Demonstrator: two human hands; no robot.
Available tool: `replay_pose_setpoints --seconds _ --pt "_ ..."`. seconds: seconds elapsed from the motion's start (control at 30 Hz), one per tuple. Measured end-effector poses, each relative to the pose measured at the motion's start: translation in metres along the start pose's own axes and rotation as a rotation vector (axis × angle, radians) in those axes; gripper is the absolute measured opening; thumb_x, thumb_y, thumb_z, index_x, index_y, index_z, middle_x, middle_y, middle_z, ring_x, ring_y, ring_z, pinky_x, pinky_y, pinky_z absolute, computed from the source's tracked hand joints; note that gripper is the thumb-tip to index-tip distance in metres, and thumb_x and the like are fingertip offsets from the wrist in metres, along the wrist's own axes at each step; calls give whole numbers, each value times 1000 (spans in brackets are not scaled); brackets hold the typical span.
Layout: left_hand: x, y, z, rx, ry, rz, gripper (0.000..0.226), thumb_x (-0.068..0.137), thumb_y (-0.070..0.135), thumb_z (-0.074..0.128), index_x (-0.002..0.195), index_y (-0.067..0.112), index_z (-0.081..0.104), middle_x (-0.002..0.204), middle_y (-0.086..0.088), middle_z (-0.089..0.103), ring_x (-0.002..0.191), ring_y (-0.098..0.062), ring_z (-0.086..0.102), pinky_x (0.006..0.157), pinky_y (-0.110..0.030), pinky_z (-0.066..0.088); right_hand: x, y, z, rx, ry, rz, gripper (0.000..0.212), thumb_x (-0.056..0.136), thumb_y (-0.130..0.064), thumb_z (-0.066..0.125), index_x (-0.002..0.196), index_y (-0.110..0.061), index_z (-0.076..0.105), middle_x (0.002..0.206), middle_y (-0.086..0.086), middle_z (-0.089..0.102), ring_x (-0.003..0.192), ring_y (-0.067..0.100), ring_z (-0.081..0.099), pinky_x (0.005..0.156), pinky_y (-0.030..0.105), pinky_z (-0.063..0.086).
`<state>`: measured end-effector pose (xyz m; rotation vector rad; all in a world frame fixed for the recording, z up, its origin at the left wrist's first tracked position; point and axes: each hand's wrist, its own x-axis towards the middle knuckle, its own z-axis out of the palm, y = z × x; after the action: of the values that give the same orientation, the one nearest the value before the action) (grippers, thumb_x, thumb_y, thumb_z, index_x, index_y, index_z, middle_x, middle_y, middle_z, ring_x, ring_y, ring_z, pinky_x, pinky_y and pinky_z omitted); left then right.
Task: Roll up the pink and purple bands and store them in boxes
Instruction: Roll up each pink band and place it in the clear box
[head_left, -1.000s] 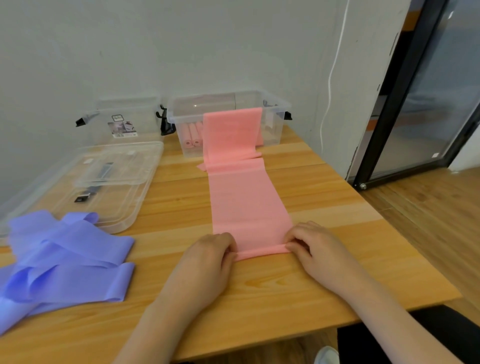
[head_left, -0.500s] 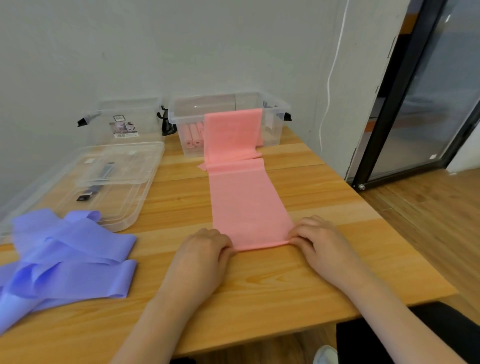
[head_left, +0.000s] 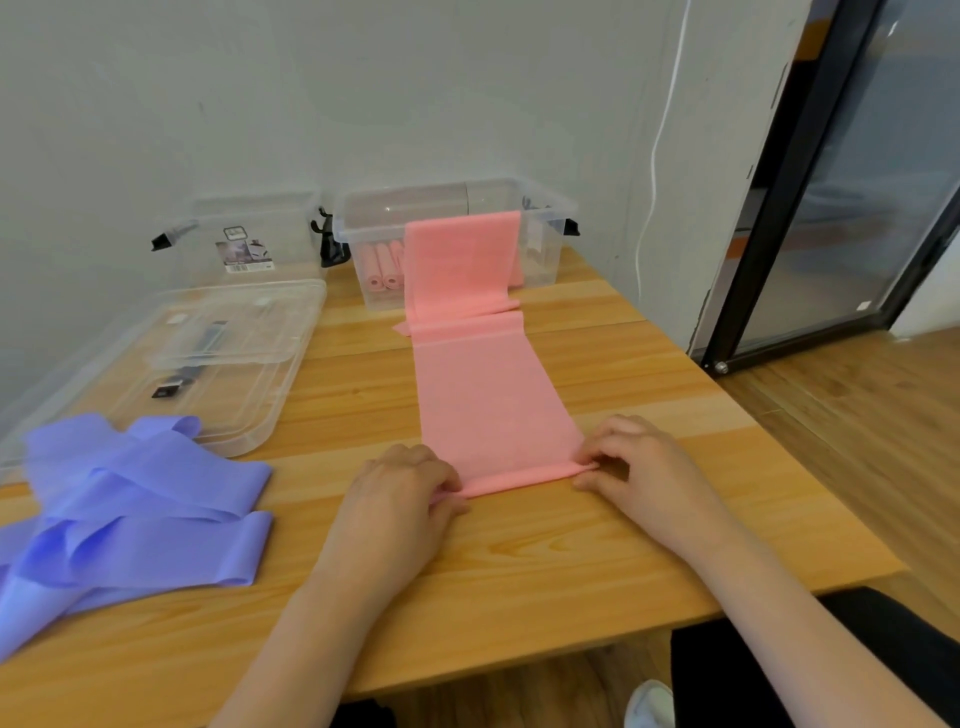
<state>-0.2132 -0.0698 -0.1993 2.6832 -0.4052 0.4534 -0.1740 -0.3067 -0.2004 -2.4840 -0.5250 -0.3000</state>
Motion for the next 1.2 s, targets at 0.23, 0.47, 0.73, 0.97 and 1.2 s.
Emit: replay_pose_setpoints --seconds 0.23,0.47,0.73,0.97,1.2 --pt "2 6 0 -56 18 -80 8 90 16 51 90 15 59 85 -1 62 83 -21 55 72 -30 41 -1 0 1 -13 -29 10 12 85 -6 60 78 -15 64 79 -10 54 79 6 46 72 7 32" --pt "1 -1 0 -14 21 -11 8 74 14 73 79 16 66 78 3 57 77 -20 56 66 -30 44 -2 -2 4 -7 29 17 14 77 -10 70 73 -21 62 76 -14 54 78 4 48 74 22 40" --pt "1 2 -4 -33 24 -49 10 86 16 59 90 14 69 86 0 66 85 -22 57 76 -33 44 -2 -4 0 -9 23 -37 9 81 -7 65 79 -15 68 75 -23 51 80 5 50 77 22 39" --pt "0 -1 -3 -15 29 -17 5 81 20 67 86 20 66 82 6 57 85 -18 53 72 -31 44 -4 -4 0 -2 10 -11 13 78 -11 70 75 -22 64 78 -18 52 81 4 48 77 22 39" --pt "0 2 -5 -26 46 -59 10 87 22 60 90 17 68 84 3 64 84 -19 56 72 -27 39 -3 -3 -1 -5 -5 -26 5 82 -12 66 82 -14 70 79 -16 56 83 5 50 75 10 34"
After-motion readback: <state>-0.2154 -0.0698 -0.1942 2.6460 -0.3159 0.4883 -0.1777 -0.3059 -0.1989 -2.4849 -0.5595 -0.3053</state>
